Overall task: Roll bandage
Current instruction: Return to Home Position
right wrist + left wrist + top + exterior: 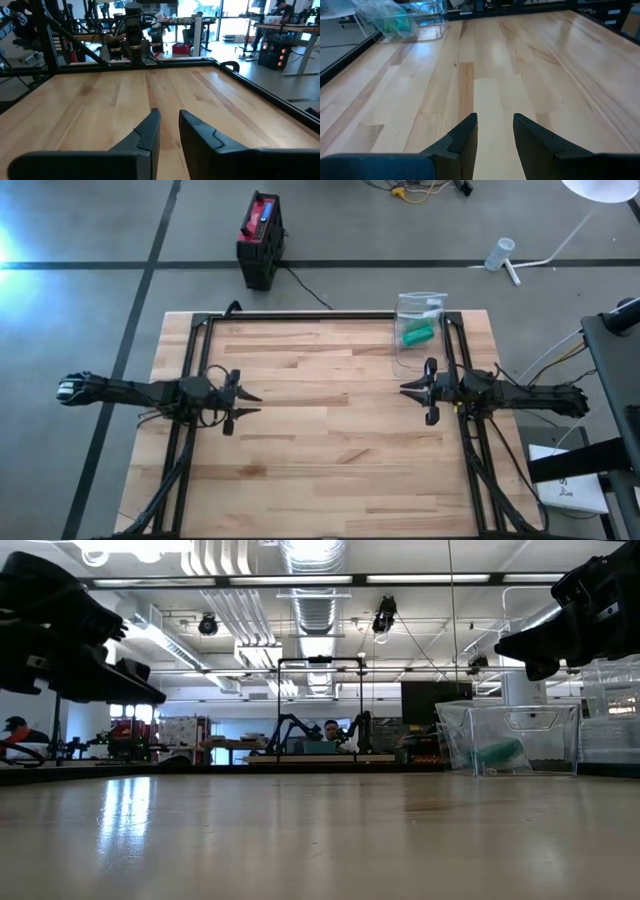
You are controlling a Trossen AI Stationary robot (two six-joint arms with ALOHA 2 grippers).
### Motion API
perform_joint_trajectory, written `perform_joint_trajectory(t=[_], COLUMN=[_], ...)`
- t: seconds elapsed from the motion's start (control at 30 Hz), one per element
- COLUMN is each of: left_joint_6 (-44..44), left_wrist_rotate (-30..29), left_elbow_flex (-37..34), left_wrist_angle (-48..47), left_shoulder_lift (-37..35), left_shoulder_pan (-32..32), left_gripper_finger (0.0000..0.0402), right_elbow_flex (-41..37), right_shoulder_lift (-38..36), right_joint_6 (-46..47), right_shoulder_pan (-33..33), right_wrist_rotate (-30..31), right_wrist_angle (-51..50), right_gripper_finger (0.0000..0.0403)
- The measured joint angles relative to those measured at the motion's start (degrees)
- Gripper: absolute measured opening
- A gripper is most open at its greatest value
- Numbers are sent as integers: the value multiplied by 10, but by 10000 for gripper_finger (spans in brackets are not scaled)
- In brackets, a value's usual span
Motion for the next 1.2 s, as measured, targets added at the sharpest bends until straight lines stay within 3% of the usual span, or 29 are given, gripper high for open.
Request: perform_joint_trajectory(t=[0.47, 1.2], left_joint_6=[0, 0], left_wrist_rotate=[0, -1], left_elbow_flex=[0, 0], left_wrist_angle=[0, 0], left_shoulder_lift=[21, 39], left_shoulder_pan=[0, 0], left_gripper_finger=[116, 116], right_elbow_flex=[0, 0], right_shoulder_lift=[0, 0], right_joint_6=[0, 0], right_shoulder_pan=[0, 0], right_wrist_rotate=[0, 0], right_wrist_angle=[0, 0], right_gripper_finger=[39, 74])
